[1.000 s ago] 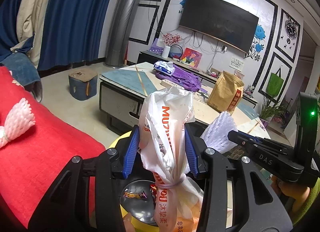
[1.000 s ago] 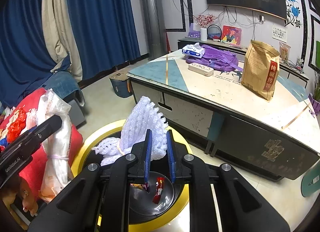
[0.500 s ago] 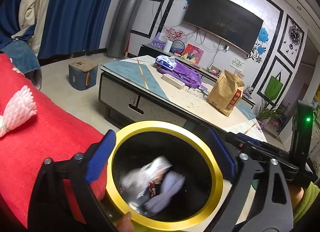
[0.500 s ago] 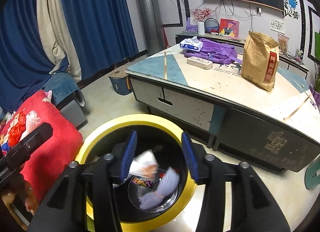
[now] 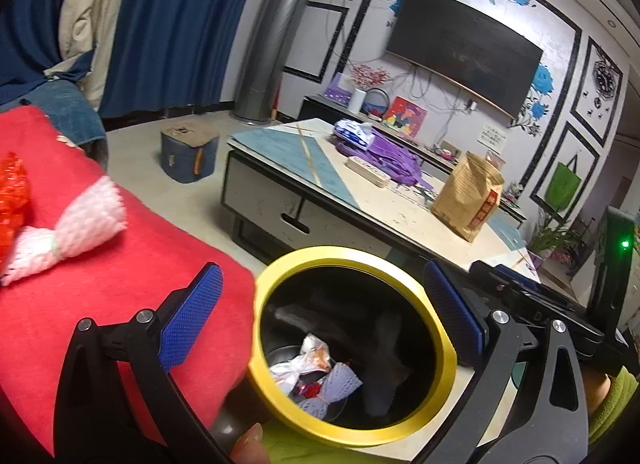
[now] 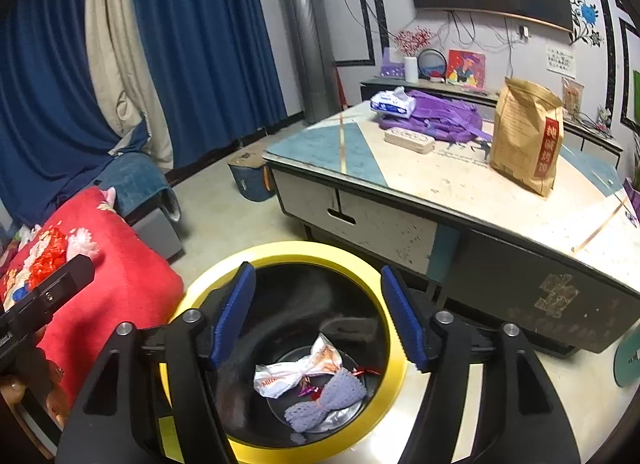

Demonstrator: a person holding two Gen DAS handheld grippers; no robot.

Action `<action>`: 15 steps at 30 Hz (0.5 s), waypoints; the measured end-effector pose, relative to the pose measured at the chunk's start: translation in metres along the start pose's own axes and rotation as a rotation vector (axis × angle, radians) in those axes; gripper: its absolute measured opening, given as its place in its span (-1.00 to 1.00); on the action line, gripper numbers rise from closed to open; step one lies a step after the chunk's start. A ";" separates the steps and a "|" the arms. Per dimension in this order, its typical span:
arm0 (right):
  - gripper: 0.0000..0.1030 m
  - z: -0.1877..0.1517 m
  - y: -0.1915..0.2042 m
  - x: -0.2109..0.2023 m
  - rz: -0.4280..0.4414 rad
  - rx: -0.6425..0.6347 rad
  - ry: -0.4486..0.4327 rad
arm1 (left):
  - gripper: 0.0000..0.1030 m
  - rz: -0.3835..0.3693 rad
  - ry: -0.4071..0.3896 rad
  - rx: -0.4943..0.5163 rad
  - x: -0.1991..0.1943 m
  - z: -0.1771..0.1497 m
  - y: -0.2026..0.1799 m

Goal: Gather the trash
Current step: 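Open both grippers to drop the bag and foam net into the bin, then move both grippers back over the remaining trash on the bedspread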

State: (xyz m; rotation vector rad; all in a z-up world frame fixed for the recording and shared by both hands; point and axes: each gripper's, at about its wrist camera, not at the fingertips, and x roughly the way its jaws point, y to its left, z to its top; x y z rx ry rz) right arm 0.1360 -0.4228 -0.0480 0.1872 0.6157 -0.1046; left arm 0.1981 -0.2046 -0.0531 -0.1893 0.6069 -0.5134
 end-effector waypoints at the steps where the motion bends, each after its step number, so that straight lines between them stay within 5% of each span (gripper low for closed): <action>1: 0.29 0.001 0.003 -0.002 0.003 -0.004 -0.007 | 0.79 0.010 -0.003 -0.004 -0.004 0.000 0.003; 15: 0.47 0.005 0.055 -0.033 0.105 -0.109 -0.099 | 0.79 0.146 -0.094 -0.016 -0.064 0.006 0.027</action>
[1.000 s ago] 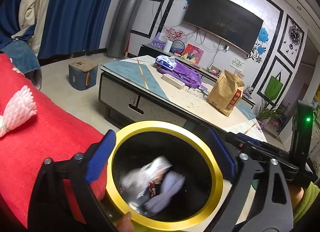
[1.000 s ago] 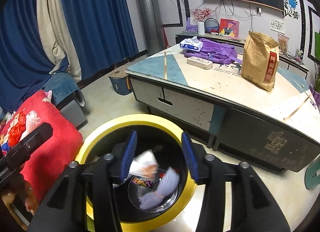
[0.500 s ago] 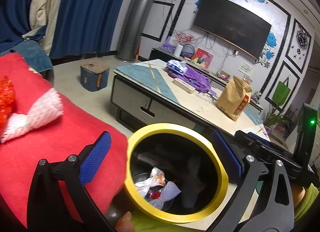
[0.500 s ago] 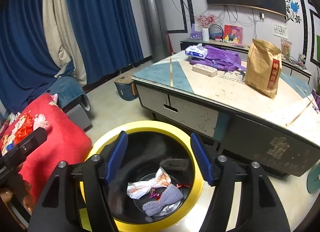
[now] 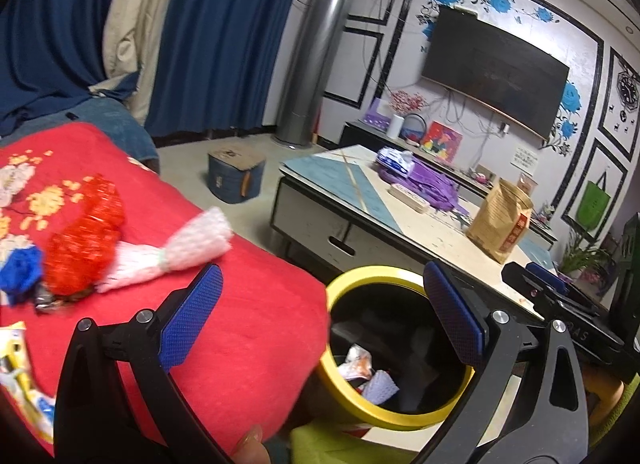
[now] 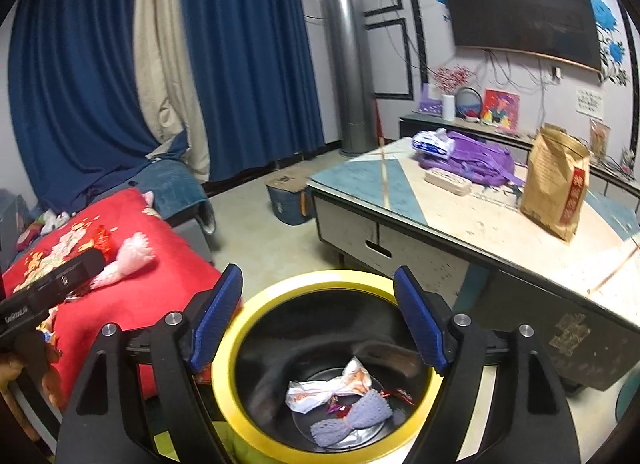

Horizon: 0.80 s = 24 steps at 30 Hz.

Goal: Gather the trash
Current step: 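Move both grippers back over the remaining trash on the bedspread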

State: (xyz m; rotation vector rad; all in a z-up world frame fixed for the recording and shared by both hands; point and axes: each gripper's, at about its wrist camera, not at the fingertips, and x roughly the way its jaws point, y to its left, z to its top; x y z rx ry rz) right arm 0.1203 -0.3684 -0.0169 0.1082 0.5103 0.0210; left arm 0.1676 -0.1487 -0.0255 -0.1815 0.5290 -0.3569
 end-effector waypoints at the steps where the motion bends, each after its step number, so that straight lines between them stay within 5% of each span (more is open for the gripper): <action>1: 0.47 0.000 0.004 -0.001 0.010 -0.008 -0.002 | 0.79 0.010 -0.011 0.002 -0.005 0.001 0.002; 24: 0.58 0.000 0.077 -0.025 0.184 -0.133 -0.053 | 0.79 0.160 -0.157 -0.016 -0.064 0.015 0.044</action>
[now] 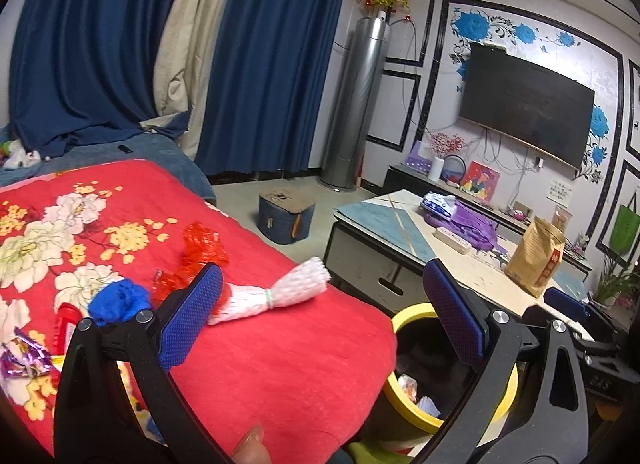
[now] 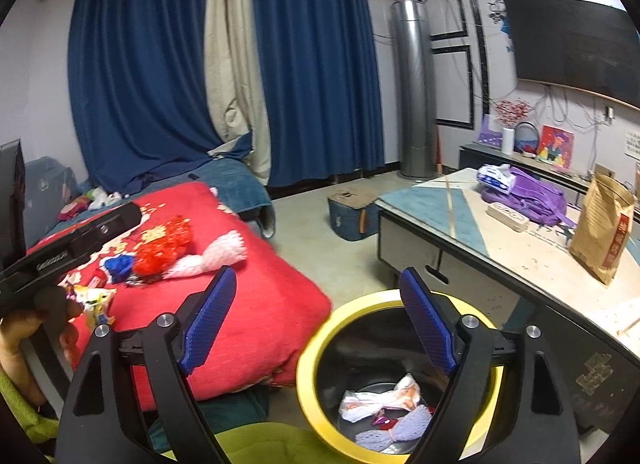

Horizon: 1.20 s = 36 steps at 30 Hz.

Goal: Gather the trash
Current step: 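Move both grippers back over the remaining trash on the bedspread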

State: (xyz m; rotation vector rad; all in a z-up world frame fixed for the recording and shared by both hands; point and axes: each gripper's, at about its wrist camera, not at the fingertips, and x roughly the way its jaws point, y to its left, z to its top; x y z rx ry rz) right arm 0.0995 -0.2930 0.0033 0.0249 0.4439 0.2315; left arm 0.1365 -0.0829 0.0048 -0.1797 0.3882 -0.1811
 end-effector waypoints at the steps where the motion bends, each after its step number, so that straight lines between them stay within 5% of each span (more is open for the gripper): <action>1: 0.58 -0.001 0.003 0.000 0.007 -0.006 0.003 | 0.79 0.006 -0.003 -0.004 -0.001 0.001 0.003; 11: 0.59 0.004 0.040 0.013 0.089 -0.059 0.034 | 0.79 0.091 -0.026 -0.025 -0.017 0.007 0.035; 24: 0.59 0.003 0.124 0.036 0.310 -0.139 0.108 | 0.79 0.220 -0.058 -0.074 -0.043 0.013 0.091; 36: 0.63 0.001 0.182 0.058 0.441 -0.211 0.161 | 0.79 0.320 -0.024 -0.105 -0.064 0.007 0.141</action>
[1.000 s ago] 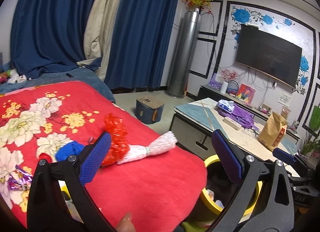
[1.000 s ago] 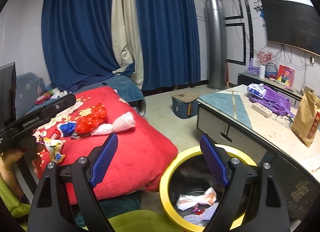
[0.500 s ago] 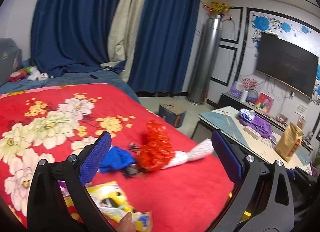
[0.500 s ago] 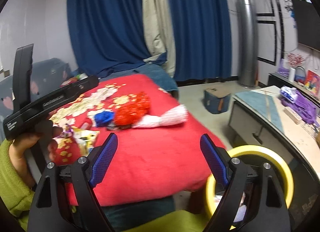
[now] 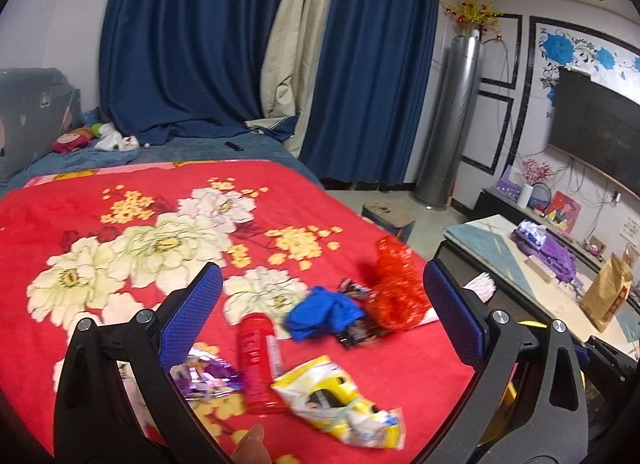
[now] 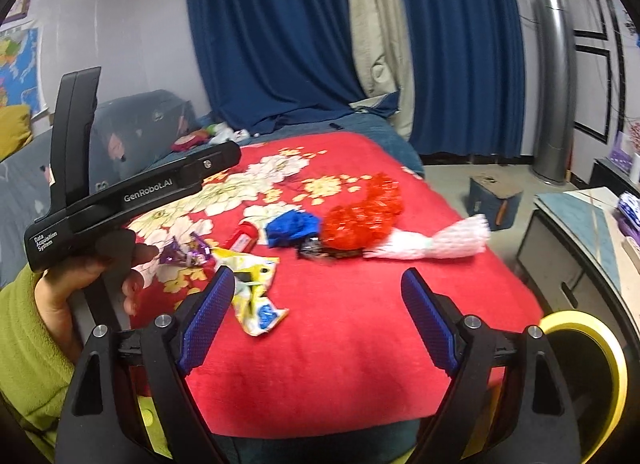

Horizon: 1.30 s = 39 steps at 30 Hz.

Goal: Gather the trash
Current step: 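Move both grippers back over the remaining trash on the bedspread, then grasp the purple wrapper with the left gripper while the right grasps the yellow snack bag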

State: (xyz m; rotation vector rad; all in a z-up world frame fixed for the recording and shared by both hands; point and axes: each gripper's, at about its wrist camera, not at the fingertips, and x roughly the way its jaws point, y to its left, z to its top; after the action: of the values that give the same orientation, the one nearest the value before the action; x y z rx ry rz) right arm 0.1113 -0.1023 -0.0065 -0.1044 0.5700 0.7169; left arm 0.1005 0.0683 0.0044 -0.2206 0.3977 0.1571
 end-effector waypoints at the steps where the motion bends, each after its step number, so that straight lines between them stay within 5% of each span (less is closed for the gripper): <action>1: 0.63 0.000 0.003 0.003 0.011 -0.013 0.005 | 0.79 0.006 0.006 -0.001 0.000 0.000 0.004; 18: 0.65 -0.011 0.047 0.073 0.113 -0.129 0.176 | 0.79 0.128 0.239 -0.056 0.015 -0.026 0.091; 26: 0.65 -0.014 0.055 0.106 0.107 -0.146 0.233 | 0.77 0.069 0.331 -0.132 0.022 -0.041 0.117; 39: 0.45 -0.030 0.049 0.120 0.080 -0.136 0.268 | 0.27 -0.022 0.404 -0.113 0.034 -0.052 0.107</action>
State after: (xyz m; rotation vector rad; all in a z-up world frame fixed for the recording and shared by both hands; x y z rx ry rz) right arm 0.1389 -0.0029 -0.0906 -0.3090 0.7847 0.8256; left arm 0.0914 0.1628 -0.0754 -0.3699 0.7889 0.1131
